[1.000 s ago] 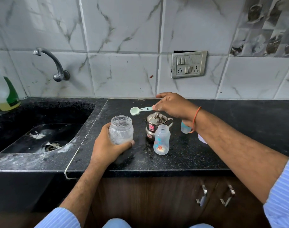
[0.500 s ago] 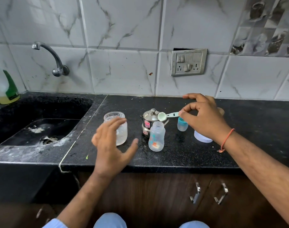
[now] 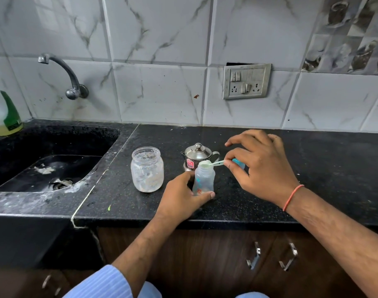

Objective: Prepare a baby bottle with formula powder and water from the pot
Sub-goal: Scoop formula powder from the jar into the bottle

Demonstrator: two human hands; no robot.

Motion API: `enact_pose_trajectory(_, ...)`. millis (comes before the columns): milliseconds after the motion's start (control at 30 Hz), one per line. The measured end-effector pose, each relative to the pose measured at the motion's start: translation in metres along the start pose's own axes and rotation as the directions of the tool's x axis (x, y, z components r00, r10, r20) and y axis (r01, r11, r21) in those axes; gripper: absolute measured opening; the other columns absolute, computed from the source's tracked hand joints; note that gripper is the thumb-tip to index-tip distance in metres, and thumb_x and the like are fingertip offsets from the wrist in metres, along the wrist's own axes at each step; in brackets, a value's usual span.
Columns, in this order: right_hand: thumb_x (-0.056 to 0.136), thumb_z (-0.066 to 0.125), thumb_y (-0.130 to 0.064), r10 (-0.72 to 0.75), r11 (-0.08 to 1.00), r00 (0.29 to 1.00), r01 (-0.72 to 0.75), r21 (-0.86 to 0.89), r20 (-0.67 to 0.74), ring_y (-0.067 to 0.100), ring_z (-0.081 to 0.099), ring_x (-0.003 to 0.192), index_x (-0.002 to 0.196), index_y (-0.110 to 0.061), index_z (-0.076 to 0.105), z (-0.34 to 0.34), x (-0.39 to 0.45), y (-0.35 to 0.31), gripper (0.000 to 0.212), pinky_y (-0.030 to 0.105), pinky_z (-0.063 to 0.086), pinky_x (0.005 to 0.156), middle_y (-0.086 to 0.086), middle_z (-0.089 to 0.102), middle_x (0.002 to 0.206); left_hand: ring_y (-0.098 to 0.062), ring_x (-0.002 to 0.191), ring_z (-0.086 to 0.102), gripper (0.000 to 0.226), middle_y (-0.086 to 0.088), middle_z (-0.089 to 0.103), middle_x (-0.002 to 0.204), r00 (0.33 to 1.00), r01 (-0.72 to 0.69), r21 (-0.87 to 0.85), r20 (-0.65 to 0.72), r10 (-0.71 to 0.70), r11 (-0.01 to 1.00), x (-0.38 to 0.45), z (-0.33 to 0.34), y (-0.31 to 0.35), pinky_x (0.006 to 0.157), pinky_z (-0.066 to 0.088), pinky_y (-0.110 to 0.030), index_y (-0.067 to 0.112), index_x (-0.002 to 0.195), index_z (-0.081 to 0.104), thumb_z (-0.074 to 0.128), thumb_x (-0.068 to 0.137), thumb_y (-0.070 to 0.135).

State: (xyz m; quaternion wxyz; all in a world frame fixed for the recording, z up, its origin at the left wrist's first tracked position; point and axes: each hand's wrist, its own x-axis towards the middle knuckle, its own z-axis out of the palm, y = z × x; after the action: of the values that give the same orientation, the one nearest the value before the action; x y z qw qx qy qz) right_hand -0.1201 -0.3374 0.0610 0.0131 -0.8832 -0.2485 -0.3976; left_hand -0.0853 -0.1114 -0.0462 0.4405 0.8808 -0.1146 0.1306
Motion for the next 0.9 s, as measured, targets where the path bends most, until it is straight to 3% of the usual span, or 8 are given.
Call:
enact_pose_trajectory(267,0.094,0.076,-0.033,-0.041,0.999,0.999,0.041,0.002,-0.003,0.022,0.061,0.115,0.093,-0.03,0.075,0.002,0.001,0.002,0.003,0.047,0.041,0.086,-0.016,0.07,0.108,0.005,0.063,0.055,0.069,0.02,0.06,0.077,0.999,0.05,-0.049,-0.006,-0.051,0.998,0.001,0.003,-0.004,0.061,0.041,-0.008,0.029,0.133,0.073,0.099,0.075,0.054)
enact_pose_trajectory(600,0.094,0.073,-0.036,-0.003,1.0,0.996,0.003,0.002,0.088,0.019,0.06,0.103,0.092,-0.032,0.074,0.002,0.002,0.002,0.005,0.044,0.044,0.082,-0.018,0.071,0.098,0.002,0.071,0.055,0.073,0.018,0.065,0.09,0.997,0.081,-0.056,0.012,-0.08,0.995,-0.001,0.0,0.0,0.067,0.043,-0.009,0.027,0.137,0.072,0.099,0.075,0.053)
enact_pose_trajectory(700,0.093,0.074,-0.038,0.101,0.993,0.988,-0.108,0.056,0.12,0.016,0.058,0.096,0.089,-0.032,0.074,0.003,0.004,0.004,0.007,0.041,0.046,0.077,-0.019,0.07,0.094,-0.009,0.093,0.072,0.073,0.01,0.077,0.105,0.996,0.089,-0.057,0.016,-0.089,0.994,-0.002,-0.001,0.002,0.065,0.043,-0.005,0.027,0.138,0.071,0.1,0.075,0.052)
enact_pose_trajectory(767,0.093,0.074,-0.037,0.214,0.958,0.966,-0.237,0.165,0.146,0.013,0.055,0.091,0.086,-0.032,0.073,0.005,0.006,0.005,0.009,0.038,0.047,0.076,-0.02,0.07,0.091,-0.016,0.109,0.074,0.074,0.006,0.08,0.115,0.996,0.09,-0.048,0.011,-0.09,0.995,-0.002,-0.001,0.003,0.067,0.043,-0.007,0.027,0.138,0.07,0.099,0.075,0.053)
enact_pose_trajectory(900,0.091,0.079,-0.03,0.412,0.753,0.873,-0.488,0.441,0.263,0.011,0.064,0.084,0.077,-0.032,0.077,0.01,0.013,0.006,0.014,0.031,0.05,0.078,-0.016,0.073,0.081,-0.009,0.09,0.07,0.074,0.01,0.079,0.116,0.995,0.099,-0.065,0.014,-0.099,0.993,-0.003,-0.002,0.004,0.069,0.046,-0.01,0.03,0.138,0.07,0.099,0.075,0.054)
